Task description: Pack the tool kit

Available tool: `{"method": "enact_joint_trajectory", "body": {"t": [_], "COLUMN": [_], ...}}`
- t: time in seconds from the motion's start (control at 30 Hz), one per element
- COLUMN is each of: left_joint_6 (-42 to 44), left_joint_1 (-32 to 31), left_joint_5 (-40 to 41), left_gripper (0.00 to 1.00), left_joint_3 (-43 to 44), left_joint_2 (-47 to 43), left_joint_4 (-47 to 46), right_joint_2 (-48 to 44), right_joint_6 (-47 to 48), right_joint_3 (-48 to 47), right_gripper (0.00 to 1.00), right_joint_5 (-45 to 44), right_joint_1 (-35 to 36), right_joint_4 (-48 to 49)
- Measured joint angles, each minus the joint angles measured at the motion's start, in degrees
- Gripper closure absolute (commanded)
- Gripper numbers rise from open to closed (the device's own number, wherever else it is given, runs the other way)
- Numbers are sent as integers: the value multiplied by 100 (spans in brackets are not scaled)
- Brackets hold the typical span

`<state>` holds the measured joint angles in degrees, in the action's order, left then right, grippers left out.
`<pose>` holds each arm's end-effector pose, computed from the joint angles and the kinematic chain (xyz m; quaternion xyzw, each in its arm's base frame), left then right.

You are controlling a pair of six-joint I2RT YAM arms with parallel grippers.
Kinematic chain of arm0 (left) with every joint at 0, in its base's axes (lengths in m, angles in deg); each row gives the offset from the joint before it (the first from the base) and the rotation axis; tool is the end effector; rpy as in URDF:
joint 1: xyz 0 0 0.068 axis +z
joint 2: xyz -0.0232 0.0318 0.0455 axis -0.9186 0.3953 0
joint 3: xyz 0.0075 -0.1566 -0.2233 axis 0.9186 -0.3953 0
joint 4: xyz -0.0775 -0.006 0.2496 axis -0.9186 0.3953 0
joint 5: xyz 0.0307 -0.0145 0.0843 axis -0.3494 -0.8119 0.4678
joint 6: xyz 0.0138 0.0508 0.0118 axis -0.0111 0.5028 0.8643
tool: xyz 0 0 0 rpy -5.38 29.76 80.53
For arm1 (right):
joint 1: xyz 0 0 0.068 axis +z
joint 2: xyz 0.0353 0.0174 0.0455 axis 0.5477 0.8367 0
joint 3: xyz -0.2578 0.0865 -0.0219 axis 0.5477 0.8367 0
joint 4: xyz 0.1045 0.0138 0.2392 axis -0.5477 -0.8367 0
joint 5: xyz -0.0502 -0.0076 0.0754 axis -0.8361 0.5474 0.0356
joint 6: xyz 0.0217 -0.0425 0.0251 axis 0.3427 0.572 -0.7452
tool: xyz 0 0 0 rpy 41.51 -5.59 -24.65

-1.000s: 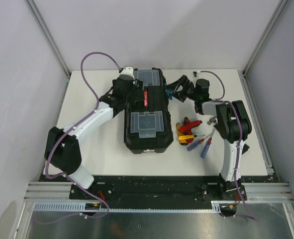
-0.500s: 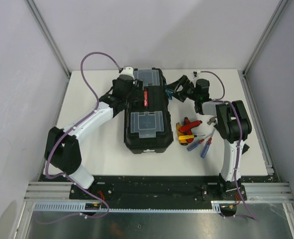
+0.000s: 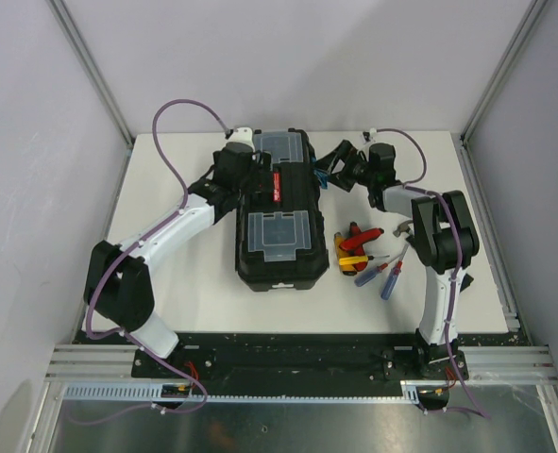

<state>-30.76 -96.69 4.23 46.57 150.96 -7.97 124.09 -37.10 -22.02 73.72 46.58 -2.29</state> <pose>0.3297 -0.1787 0.2891 0.0215 0.8776 -0.0756 0.4730 0.4495 0.1262 0.1861 0.0756 0.7836 0.4852 0.3805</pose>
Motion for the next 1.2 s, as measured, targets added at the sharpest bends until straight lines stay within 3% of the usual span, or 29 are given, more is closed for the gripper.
{"method": "enact_joint_trajectory", "body": {"t": [0.3, 0.67, 0.8, 1.2], "left_joint_6": [0, 4, 0, -2], "left_joint_1": [0, 26, 31, 33], "left_joint_5": [2, 76, 81, 55], "left_gripper": [1, 0, 0, 1], "left_joint_3": [-37, -44, -44, -42], "left_joint_2": [-20, -35, -37, -28], "left_joint_4": [-48, -20, -37, -37], "right_joint_2": [37, 284, 256, 98], "right_joint_6": [-409, -2068, -2540, -1838], "right_joint_3": [-9, 240, 203, 201], "right_gripper": [17, 30, 22, 1], "right_joint_5": [70, -101, 186, 332], "right_joint_1": [0, -63, 28, 72], "right_joint_4": [138, 1307, 2015, 1681]}}
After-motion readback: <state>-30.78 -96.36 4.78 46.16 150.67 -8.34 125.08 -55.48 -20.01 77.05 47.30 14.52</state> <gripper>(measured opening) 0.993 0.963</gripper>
